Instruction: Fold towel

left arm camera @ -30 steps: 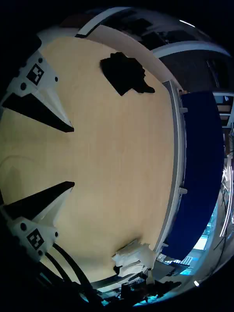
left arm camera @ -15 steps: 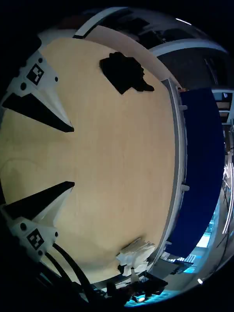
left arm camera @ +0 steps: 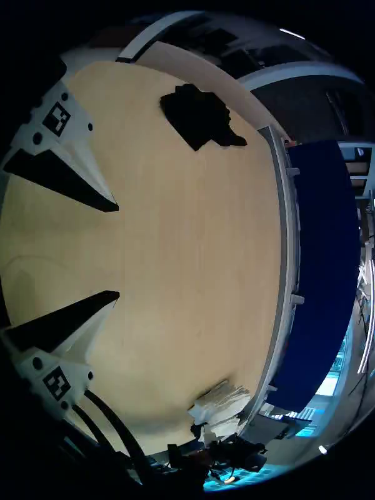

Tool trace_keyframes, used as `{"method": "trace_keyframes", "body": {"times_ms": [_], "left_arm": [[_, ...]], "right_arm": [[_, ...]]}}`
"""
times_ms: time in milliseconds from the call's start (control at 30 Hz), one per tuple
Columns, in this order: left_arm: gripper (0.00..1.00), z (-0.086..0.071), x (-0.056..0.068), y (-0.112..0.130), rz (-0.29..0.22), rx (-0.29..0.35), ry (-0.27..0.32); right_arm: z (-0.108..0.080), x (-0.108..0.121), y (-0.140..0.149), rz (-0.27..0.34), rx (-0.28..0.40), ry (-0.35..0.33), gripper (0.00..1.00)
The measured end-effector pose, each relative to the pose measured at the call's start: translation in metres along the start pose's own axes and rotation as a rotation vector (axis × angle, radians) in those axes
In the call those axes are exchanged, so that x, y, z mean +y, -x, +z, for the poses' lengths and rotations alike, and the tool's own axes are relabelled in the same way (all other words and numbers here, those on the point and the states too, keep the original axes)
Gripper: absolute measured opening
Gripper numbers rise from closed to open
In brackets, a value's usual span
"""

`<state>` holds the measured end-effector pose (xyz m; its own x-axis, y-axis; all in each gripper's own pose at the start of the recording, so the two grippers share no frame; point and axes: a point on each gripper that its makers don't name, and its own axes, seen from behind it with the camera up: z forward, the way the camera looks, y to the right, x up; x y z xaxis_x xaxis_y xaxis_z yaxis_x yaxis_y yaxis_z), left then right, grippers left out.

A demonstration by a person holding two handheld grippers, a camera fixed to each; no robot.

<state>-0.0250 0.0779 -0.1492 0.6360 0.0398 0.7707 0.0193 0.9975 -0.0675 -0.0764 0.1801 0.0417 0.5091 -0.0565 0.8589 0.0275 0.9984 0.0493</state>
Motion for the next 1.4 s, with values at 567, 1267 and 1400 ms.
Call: {"method": "trace_keyframes", "body": {"times_ms": [567,1267,1400], "left_arm": [[0.93,0.0,-0.002,-0.004,0.0,0.002,0.006],[0.93,-0.002,-0.003,-0.006,-0.006,0.006,0.003],[0.93,-0.002,-0.006,-0.005,-0.008,0.005,-0.004]], "right_arm": [[-0.015,0.0,0.001,0.015,0.046,0.004,0.64],[-0.019,-0.053,-0.047,-0.009,0.166,-0.075,1.0],[-0.011,-0.065,-0.052,-0.02,0.163,-0.096,1.0]]}}
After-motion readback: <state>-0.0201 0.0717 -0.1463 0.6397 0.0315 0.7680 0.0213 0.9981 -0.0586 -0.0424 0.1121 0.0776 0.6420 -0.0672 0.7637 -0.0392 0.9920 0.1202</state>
